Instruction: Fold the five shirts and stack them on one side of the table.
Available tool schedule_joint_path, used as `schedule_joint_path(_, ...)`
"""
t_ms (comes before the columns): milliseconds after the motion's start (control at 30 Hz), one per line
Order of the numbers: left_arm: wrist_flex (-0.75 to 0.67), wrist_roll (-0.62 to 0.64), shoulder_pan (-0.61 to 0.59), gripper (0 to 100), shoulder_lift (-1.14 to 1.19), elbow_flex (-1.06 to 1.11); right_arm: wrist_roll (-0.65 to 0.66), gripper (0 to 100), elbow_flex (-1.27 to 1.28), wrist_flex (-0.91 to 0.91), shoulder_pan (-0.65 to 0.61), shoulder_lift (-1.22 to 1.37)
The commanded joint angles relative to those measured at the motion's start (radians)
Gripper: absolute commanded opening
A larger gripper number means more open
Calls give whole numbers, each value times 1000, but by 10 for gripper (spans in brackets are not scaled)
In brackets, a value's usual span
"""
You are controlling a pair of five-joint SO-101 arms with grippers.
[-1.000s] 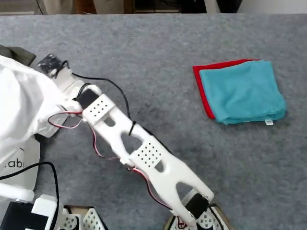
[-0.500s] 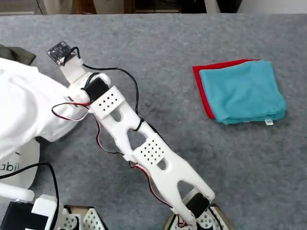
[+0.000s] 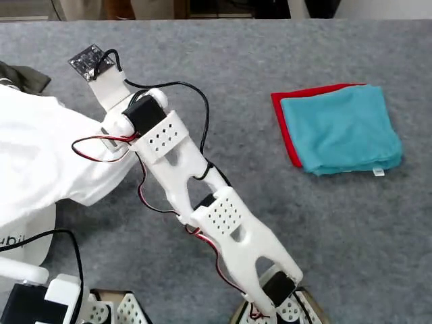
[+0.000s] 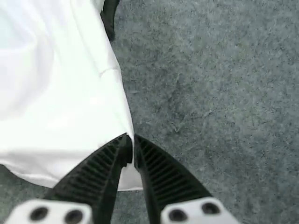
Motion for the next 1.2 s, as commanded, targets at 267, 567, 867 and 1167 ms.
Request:
schedule_joint_path(267, -57, 176, 166, 19, -35, -212, -3, 2, -25, 18, 191, -194)
schedule_joint_path(567, -52, 491, 367, 19, -35, -687, 17, 2, 214, 17, 352, -708)
schedule_joint_path(867, -48, 664, 482, 19, -35, -1017, 89, 2, 410, 12, 440, -1165)
schedule_joint_path(1167, 12, 661, 569, 19, -35, -950, 180, 5, 898, -55, 217, -1067)
